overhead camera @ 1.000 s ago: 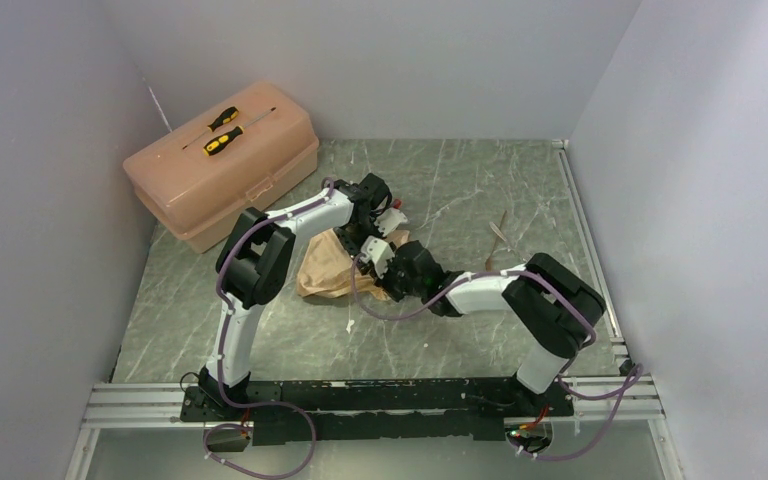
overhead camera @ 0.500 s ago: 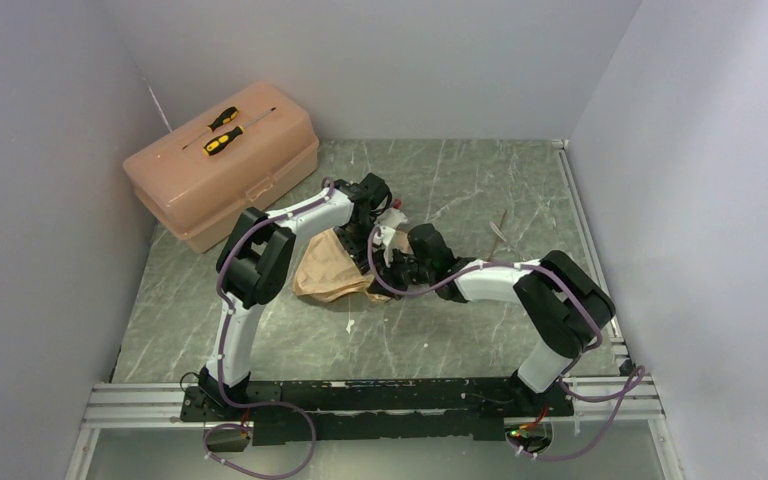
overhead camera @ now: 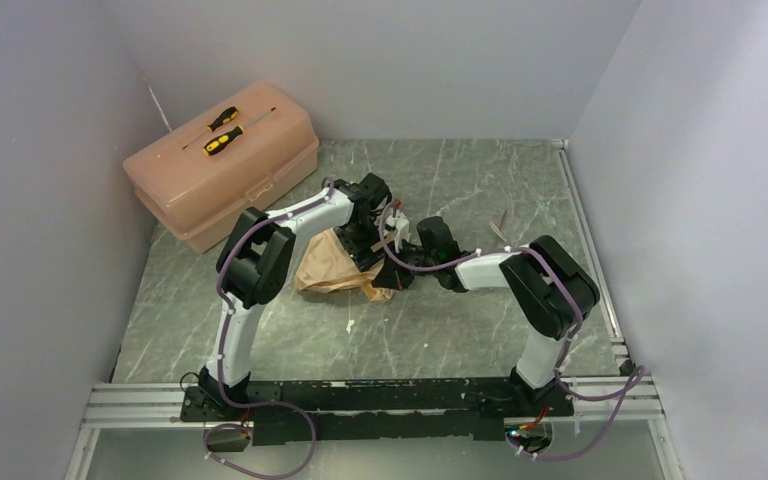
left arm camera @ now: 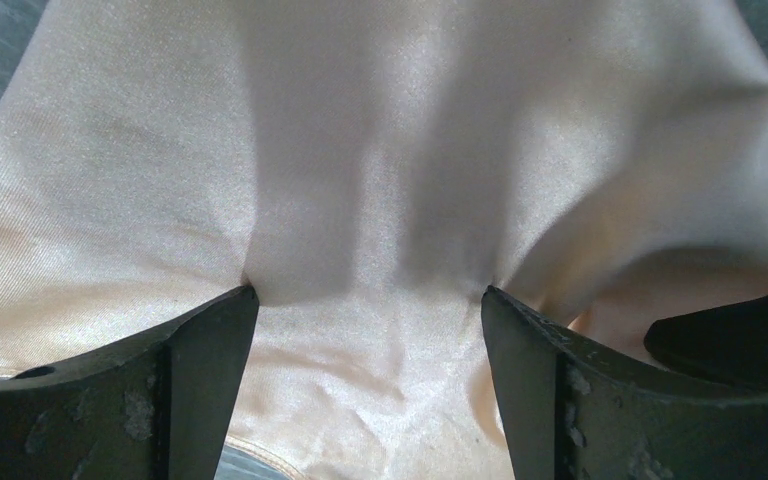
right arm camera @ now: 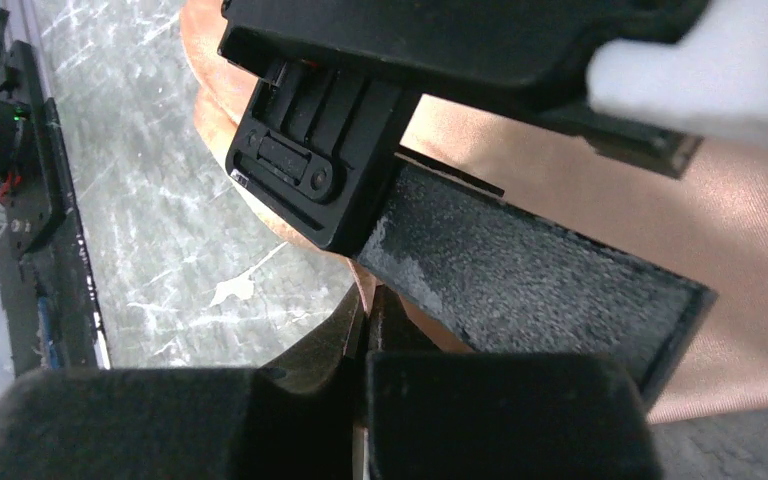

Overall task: Fold the napkin into a case and place the utensils inside
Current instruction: Fold the napkin at the center of the board.

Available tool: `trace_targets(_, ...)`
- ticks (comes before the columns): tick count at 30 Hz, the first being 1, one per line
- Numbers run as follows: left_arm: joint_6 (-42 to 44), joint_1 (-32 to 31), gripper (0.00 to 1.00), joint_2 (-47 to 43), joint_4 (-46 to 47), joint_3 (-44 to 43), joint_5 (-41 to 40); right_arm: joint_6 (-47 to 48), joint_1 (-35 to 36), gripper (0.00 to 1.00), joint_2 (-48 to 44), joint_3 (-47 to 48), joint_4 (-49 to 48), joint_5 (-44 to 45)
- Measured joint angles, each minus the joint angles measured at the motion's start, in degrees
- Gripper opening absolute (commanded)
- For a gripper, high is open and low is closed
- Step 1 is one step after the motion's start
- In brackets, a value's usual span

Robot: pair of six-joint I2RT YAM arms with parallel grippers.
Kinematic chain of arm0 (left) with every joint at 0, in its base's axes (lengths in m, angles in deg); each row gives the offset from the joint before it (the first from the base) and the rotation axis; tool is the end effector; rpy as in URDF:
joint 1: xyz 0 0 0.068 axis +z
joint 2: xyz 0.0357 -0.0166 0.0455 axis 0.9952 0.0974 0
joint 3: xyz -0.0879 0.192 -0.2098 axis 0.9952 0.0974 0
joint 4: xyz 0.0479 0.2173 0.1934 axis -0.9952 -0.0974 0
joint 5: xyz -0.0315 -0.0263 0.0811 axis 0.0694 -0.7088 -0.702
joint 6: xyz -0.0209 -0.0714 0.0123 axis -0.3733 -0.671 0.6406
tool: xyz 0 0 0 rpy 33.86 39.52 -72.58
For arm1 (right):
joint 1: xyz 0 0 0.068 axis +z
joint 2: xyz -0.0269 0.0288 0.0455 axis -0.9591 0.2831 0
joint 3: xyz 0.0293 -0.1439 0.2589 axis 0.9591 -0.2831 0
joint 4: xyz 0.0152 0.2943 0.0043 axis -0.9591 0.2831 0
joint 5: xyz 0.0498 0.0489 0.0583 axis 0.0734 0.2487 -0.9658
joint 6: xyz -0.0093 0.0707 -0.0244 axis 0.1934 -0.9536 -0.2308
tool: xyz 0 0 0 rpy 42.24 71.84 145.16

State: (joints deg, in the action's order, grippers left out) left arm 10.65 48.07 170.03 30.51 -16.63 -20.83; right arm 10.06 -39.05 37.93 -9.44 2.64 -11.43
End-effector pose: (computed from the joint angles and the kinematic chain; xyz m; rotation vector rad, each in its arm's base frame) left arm 0.3881 -0.2924 0.1424 1.4143 2.5686 -0.1725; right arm 0.2871 0.2453 0.1186 -0.8809 2.0862 1.1553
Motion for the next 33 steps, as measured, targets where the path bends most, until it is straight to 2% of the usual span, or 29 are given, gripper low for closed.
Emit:
trace_targets(13, -0.81, 1.70, 0.92, 0.11, 0.76, -0.11, -0.57, -4.07, -1.36, 0.00, 4.81, 5.55, 0.72, -3.74)
trace_targets(33, -1.09, 2.14, 0.94, -0.24, -1.25, -0.72, -2.08, -4.04, -1.95, 0.00, 6.91, 6.23, -0.72, -6.73)
